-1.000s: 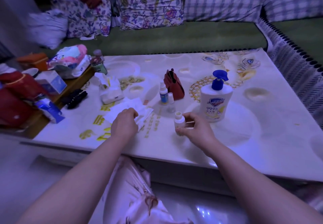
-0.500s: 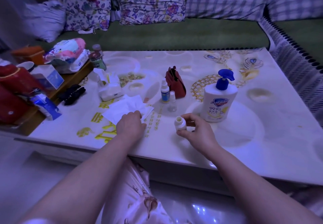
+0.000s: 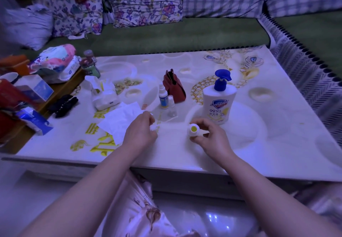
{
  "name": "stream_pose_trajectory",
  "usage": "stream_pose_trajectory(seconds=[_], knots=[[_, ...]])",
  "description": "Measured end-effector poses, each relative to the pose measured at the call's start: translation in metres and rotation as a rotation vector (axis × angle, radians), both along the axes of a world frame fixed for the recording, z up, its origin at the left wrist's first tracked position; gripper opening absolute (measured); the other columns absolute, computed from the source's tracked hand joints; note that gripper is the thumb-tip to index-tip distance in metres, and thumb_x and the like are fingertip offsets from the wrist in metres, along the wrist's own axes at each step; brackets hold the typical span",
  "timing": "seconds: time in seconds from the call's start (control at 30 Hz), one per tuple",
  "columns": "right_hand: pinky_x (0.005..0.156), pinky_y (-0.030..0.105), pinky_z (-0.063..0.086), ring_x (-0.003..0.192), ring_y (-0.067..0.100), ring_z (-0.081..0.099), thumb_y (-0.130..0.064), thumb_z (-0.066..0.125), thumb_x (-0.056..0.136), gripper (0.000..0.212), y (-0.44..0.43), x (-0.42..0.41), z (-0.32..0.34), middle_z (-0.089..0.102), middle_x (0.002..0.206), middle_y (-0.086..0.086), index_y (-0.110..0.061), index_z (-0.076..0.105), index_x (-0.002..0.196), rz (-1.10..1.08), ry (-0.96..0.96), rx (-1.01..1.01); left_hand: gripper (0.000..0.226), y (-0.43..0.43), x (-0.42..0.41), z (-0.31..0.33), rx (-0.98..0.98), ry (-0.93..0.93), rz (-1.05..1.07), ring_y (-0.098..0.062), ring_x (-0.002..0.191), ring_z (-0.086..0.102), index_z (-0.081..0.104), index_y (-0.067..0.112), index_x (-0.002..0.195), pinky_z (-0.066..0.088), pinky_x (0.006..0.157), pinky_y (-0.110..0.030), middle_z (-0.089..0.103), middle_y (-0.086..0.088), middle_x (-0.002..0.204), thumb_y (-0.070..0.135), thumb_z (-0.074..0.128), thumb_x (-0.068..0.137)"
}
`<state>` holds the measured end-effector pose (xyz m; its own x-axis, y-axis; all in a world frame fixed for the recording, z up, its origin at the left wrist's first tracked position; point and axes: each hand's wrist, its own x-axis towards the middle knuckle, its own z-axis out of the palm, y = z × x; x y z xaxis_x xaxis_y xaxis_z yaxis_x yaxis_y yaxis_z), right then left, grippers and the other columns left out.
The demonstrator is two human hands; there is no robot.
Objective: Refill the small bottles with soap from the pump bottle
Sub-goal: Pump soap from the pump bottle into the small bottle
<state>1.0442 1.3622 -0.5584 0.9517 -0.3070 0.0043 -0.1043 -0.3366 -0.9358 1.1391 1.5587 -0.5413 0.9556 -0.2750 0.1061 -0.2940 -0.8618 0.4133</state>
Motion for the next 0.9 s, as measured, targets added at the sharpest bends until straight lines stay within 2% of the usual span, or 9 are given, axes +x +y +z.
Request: stream_pose_trajectory(seconds=[0.13,0.23,0.43,0.57,0.63,0.73,0.8,0.9], knots=[[0.076,0.018,0.042,0.094,-0.012,0.056,-0.007,0.074,0.073,0.033,-0.011,-0.010,-0.003,0.065,0.098,-0.023,-0.031,0.063,0.093,-0.039,0.003,0.004,0.011,-0.012,-0.014,0.018,-0.168,0.000,-0.053,-0.020,0.077,0.057,0.052,0.011,0.089,0.048,0.069,-0.035,0.059,0.002,0.085,0.011,0.058,0.080],[0.077,0.020,0.042,0.098,-0.009,0.056,-0.007,0.074,0.073,0.036,-0.019,-0.016,-0.006,0.065,0.102,-0.023,-0.035,0.061,0.092,-0.065,0.002,0.018,0.010,-0.022,-0.026,0.035,-0.267,0.088,-0.053,-0.010,0.068,0.055,0.054,0.016,0.087,0.042,0.053,-0.023,0.059,0.002,0.085,0.013,0.059,0.079],[0.079,0.020,0.041,0.101,-0.006,0.057,-0.010,0.074,0.075,0.033,-0.034,-0.028,-0.011,0.065,0.109,-0.021,-0.031,0.063,0.098,-0.104,-0.004,0.042,0.015,-0.031,-0.051,0.058,-0.469,0.202,-0.095,-0.010,0.063,0.054,0.055,0.030,0.082,0.038,0.051,-0.022,0.060,-0.004,0.087,0.018,0.063,0.078],[0.075,0.017,0.039,0.099,-0.010,0.056,-0.009,0.073,0.075,0.033,-0.038,-0.034,-0.012,0.066,0.105,-0.022,-0.032,0.063,0.096,-0.116,-0.022,0.031,0.015,-0.035,-0.065,0.068,-0.549,0.234,-0.137,-0.007,0.057,0.049,0.057,0.027,0.081,0.037,0.049,-0.017,0.058,0.000,0.082,0.013,0.065,0.081],[0.074,0.015,0.038,0.096,-0.013,0.055,-0.009,0.072,0.075,0.033,-0.041,-0.037,-0.013,0.066,0.102,-0.022,-0.035,0.061,0.093,-0.129,-0.022,0.021,0.014,-0.038,-0.071,0.070,-0.581,0.260,-0.164,-0.005,0.059,0.049,0.059,0.026,0.082,0.038,0.053,-0.015,0.059,0.007,0.078,0.016,0.068,0.078],[0.072,0.008,0.037,0.096,-0.014,0.054,-0.010,0.072,0.075,0.033,-0.045,-0.040,-0.015,0.065,0.103,-0.022,-0.035,0.062,0.095,-0.138,-0.009,-0.006,0.013,-0.042,-0.077,0.070,-0.585,0.270,-0.201,-0.008,0.067,0.056,0.060,0.031,0.081,0.041,0.065,-0.018,0.060,0.020,0.074,0.023,0.063,0.070],[0.072,0.006,0.036,0.097,-0.010,0.055,-0.012,0.073,0.076,0.033,-0.046,-0.041,-0.016,0.065,0.104,-0.020,-0.035,0.062,0.097,-0.145,0.006,-0.026,0.017,-0.046,-0.079,0.068,-0.544,0.239,-0.224,-0.013,0.071,0.059,0.060,0.035,0.082,0.045,0.070,-0.026,0.060,0.023,0.075,0.024,0.062,0.069],[0.071,0.001,0.035,0.098,-0.006,0.056,-0.013,0.073,0.075,0.033,-0.049,-0.042,-0.015,0.065,0.106,-0.017,-0.032,0.064,0.099,-0.147,0.006,-0.057,0.015,-0.051,-0.082,0.067,-0.486,0.171,-0.259,-0.019,0.081,0.062,0.061,0.032,0.084,0.052,0.083,-0.040,0.063,0.020,0.082,0.024,0.063,0.072]])
